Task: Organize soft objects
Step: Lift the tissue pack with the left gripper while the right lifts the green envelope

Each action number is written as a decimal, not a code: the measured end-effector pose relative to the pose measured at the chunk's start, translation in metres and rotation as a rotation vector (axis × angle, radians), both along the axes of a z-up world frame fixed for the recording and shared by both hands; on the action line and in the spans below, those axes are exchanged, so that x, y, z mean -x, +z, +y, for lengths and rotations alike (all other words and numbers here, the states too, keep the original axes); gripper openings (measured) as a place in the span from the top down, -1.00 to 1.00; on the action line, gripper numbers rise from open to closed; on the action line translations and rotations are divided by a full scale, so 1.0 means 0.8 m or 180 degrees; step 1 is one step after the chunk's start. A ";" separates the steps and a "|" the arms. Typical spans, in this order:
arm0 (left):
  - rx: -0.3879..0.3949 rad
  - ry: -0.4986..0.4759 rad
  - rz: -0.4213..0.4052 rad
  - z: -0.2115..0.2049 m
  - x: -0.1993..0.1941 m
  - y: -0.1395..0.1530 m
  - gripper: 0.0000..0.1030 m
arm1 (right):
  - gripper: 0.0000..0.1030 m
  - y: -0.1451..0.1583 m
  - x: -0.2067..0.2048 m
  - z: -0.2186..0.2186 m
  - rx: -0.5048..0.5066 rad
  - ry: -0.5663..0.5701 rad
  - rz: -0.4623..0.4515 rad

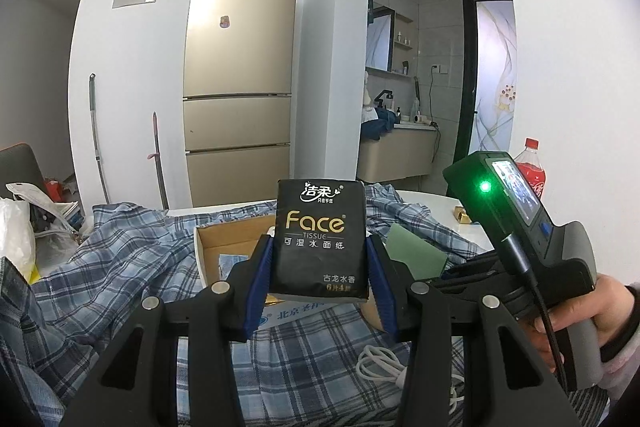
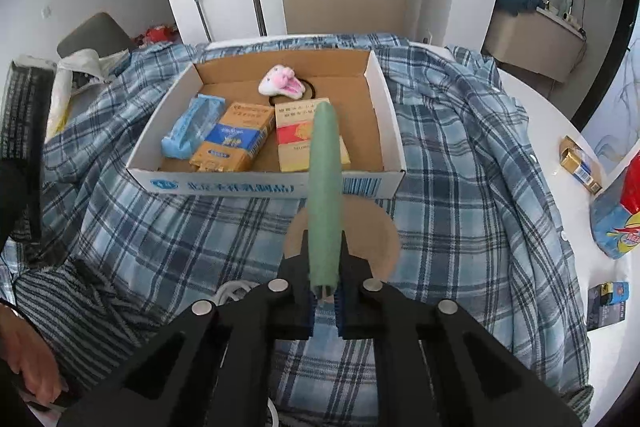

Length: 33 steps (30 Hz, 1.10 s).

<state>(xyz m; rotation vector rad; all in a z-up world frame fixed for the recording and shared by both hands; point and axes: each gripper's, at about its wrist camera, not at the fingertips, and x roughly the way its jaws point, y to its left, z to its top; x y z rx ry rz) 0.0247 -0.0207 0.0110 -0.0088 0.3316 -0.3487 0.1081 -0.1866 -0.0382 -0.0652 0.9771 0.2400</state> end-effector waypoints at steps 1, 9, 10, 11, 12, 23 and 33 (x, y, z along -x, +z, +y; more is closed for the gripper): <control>-0.0001 0.0003 -0.0003 0.000 0.000 0.000 0.06 | 0.87 0.001 0.000 0.000 -0.0033 0.0006 -0.0031; 0.0035 0.0033 -0.0019 0.003 0.000 0.000 0.06 | 0.88 0.023 0.016 -0.001 -0.0224 0.0188 -0.0559; 0.0040 0.0041 -0.0021 0.004 0.000 -0.001 0.06 | 0.88 0.027 0.019 -0.003 -0.0281 0.0204 -0.0603; 0.0044 0.0045 -0.0020 0.004 0.000 0.000 0.06 | 0.88 0.030 0.021 -0.004 -0.0320 0.0216 -0.0651; 0.0047 0.0049 -0.0018 0.005 -0.001 0.000 0.06 | 0.88 0.036 0.026 -0.004 -0.0345 0.0235 -0.0727; -0.0032 0.0107 -0.0110 0.003 0.007 0.004 0.06 | 0.88 0.078 0.059 -0.002 -0.0420 0.0437 -0.1109; -0.0248 0.0273 -0.0360 -0.009 0.023 0.057 0.06 | 0.88 0.128 0.061 -0.016 -0.0573 0.0521 -0.1377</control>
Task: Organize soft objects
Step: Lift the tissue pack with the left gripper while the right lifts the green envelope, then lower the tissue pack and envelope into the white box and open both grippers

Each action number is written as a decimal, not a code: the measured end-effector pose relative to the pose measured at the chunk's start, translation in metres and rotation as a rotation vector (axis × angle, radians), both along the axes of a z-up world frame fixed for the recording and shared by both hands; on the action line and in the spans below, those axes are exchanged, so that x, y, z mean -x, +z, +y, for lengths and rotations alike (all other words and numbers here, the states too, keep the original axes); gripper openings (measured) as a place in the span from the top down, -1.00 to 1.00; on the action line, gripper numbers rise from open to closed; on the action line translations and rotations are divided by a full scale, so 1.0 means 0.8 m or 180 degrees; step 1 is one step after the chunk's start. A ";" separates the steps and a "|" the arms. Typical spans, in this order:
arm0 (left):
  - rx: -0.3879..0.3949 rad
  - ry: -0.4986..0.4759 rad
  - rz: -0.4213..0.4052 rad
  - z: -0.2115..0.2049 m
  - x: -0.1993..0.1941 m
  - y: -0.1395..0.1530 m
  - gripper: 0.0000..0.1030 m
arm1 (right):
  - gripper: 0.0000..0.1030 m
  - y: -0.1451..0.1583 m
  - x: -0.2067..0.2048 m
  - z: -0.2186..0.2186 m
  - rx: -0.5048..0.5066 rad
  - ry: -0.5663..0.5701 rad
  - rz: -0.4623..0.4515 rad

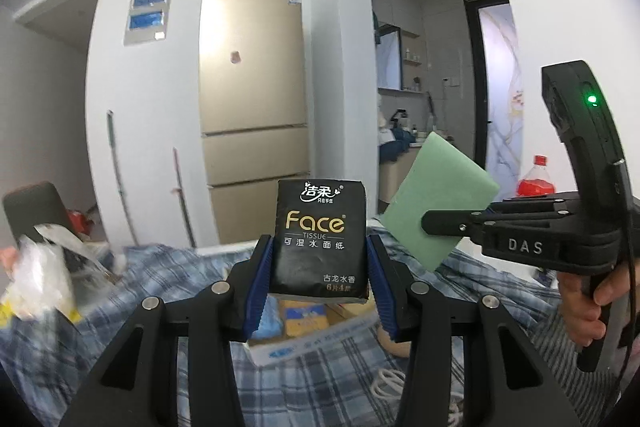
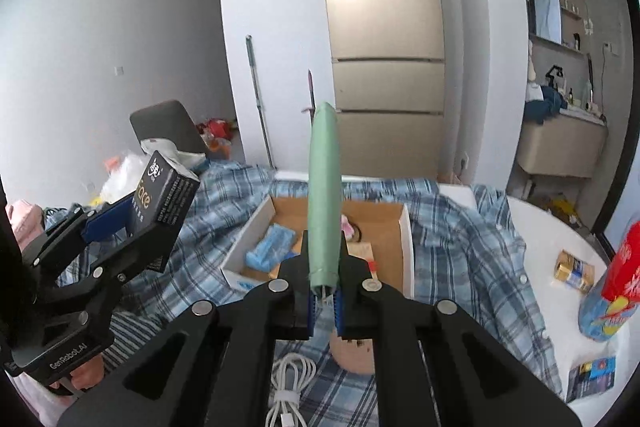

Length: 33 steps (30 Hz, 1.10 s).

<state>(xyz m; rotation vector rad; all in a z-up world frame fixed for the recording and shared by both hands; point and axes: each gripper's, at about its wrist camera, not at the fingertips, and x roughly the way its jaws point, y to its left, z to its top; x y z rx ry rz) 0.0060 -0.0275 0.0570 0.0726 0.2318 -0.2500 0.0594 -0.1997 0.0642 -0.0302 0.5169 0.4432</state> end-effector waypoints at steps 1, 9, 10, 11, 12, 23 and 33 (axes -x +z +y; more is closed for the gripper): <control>-0.0074 0.0062 -0.0057 -0.004 -0.002 0.008 0.06 | 0.88 0.004 -0.002 0.000 0.0000 0.0016 -0.0025; -0.0010 0.0242 -0.0008 -0.023 -0.062 0.055 0.06 | 0.88 0.012 -0.065 0.000 -0.0230 0.0043 0.0139; 0.0013 0.0272 0.0013 -0.025 -0.077 0.055 0.06 | 0.88 0.007 -0.077 0.000 -0.0250 0.0035 0.0196; 0.0022 0.0275 0.0043 -0.025 -0.086 0.053 0.06 | 0.88 0.003 -0.088 0.001 -0.0272 0.0036 0.0257; 0.0044 0.0304 0.0102 -0.024 -0.101 0.048 0.06 | 0.88 -0.002 -0.097 0.002 -0.0293 0.0027 0.0313; 0.0063 0.0447 0.0850 0.008 -0.197 -0.065 0.06 | 0.88 -0.112 -0.162 0.027 -0.0320 0.0238 0.1040; 0.0085 0.0430 0.1191 0.020 -0.213 -0.098 0.06 | 0.88 -0.168 -0.186 0.027 -0.0648 0.0605 0.1634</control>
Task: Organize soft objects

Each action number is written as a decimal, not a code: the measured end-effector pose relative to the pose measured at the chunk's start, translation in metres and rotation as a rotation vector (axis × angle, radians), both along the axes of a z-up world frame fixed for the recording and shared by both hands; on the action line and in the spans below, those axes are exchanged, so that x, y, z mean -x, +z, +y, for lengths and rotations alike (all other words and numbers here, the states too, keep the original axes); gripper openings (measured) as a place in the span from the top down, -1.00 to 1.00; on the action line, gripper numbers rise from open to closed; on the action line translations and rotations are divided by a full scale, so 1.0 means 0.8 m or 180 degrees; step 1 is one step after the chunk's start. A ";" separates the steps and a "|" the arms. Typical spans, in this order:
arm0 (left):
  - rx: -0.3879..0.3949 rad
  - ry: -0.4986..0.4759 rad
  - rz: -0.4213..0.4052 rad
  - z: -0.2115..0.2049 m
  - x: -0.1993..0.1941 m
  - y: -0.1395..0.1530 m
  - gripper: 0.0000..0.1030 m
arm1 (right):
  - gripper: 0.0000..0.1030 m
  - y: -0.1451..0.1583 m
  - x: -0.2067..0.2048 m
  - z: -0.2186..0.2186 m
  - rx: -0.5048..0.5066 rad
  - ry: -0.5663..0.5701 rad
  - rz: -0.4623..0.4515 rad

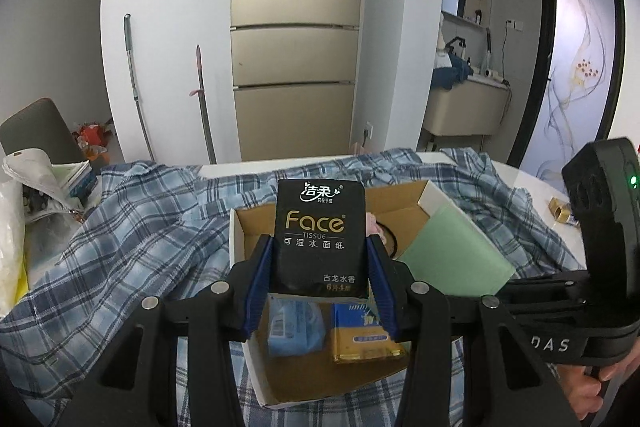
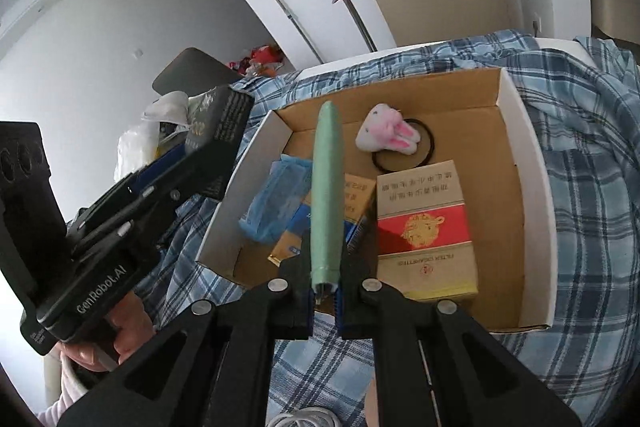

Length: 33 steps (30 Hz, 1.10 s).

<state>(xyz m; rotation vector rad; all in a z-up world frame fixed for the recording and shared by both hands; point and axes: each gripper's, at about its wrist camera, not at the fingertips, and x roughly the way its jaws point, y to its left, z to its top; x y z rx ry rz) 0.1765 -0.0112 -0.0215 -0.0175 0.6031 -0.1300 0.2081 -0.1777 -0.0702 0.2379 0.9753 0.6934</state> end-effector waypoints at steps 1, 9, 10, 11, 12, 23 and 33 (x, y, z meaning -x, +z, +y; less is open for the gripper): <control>-0.0005 -0.0012 0.0029 -0.001 0.000 -0.002 0.06 | 0.88 0.000 0.001 -0.001 0.0000 -0.0026 -0.0006; -0.0110 0.0081 -0.0177 -0.003 0.013 0.009 -0.65 | -0.29 0.012 0.005 -0.005 0.0495 -0.0354 -0.0255; -0.0106 0.0090 -0.0198 -0.002 0.015 0.011 -0.64 | -0.30 0.015 0.005 -0.008 0.0501 -0.0420 -0.0302; -0.0105 0.0103 -0.0218 -0.001 0.017 0.013 -0.64 | -0.30 0.019 0.006 -0.012 0.0522 -0.0466 -0.0342; -0.0104 0.0114 -0.0241 0.000 0.019 0.015 -0.64 | -0.30 0.022 0.005 -0.014 0.0538 -0.0483 -0.0381; 0.0013 0.0154 -0.0557 0.008 0.051 0.056 -0.65 | -0.41 0.064 0.021 -0.030 0.0502 -0.0594 -0.0650; 0.0128 0.0112 -0.0918 0.003 0.107 0.116 -0.77 | -0.64 0.157 0.089 -0.061 0.0558 -0.0866 -0.1356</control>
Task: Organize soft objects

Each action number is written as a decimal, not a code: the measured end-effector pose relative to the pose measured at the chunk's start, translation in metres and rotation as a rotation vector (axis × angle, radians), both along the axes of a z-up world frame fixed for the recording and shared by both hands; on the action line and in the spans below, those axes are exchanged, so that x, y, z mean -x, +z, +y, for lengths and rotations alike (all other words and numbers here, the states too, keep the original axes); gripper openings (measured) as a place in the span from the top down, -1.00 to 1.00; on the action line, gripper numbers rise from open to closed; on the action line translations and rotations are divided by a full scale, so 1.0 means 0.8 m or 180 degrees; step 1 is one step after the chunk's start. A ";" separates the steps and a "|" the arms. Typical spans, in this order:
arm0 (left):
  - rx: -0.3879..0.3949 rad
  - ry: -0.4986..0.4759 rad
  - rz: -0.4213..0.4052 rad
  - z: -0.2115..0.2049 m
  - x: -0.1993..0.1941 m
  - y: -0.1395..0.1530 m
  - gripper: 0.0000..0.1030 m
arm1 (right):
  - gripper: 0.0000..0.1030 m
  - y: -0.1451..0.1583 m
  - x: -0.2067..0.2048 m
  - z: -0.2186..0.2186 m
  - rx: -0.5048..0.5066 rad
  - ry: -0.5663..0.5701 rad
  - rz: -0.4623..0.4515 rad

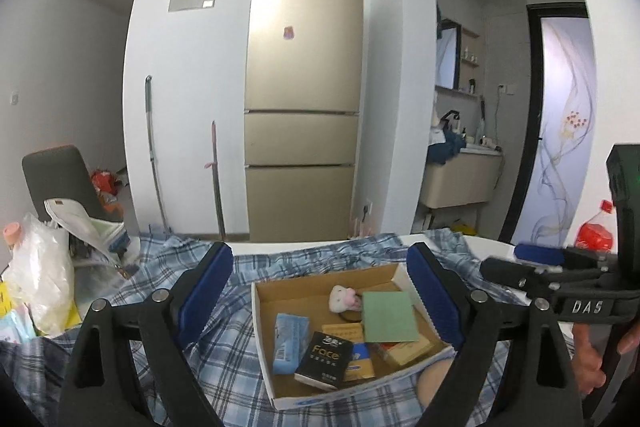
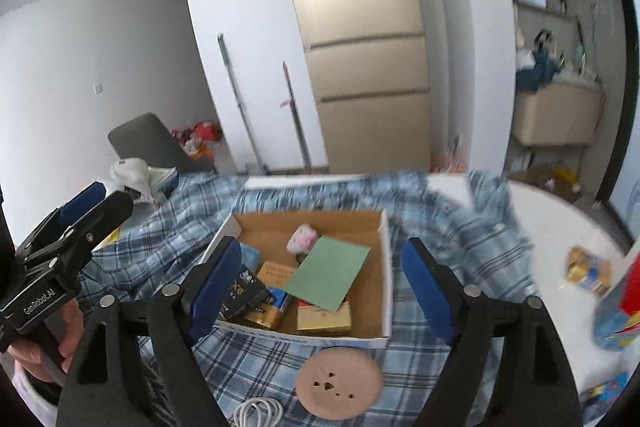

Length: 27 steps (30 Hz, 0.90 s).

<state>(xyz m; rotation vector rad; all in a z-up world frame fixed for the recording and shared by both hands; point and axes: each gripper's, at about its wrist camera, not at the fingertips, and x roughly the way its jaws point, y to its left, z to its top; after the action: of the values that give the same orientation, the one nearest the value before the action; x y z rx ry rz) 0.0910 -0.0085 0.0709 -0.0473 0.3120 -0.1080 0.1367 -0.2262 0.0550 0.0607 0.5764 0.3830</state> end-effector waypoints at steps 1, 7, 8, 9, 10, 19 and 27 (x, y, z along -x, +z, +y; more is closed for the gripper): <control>-0.0022 -0.0020 -0.0030 -0.002 0.009 0.004 -0.83 | -0.68 0.008 0.010 -0.002 0.0034 -0.0040 -0.0107; -0.0177 -0.0071 -0.0166 -0.020 0.063 0.021 -1.00 | -1.00 0.038 0.063 -0.018 0.0117 -0.0323 -0.0623; -0.0178 -0.0059 -0.0136 -0.021 0.068 0.021 -1.00 | -1.00 0.039 0.068 -0.020 0.0102 -0.0333 -0.0626; -0.0151 -0.0081 -0.0104 -0.021 0.072 0.021 -1.00 | -1.00 0.040 0.072 -0.023 0.0077 -0.0340 -0.0619; -0.0108 -0.0104 -0.0041 -0.023 0.077 0.019 -1.00 | -1.00 0.040 0.076 -0.026 0.0056 -0.0333 -0.0607; 0.0067 -0.0248 0.1018 -0.048 0.078 -0.047 -0.78 | -1.00 0.013 0.100 -0.042 0.0269 -0.0396 -0.0357; 0.0508 -0.0534 0.1945 -0.070 0.052 -0.125 -0.48 | -1.00 -0.036 0.100 -0.054 0.0298 -0.0532 -0.0062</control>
<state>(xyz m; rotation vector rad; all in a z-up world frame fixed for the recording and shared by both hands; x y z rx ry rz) 0.0496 -0.0644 -0.0292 -0.2144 0.9181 -0.2861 0.0570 -0.2696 0.0266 0.0152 0.5648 0.1937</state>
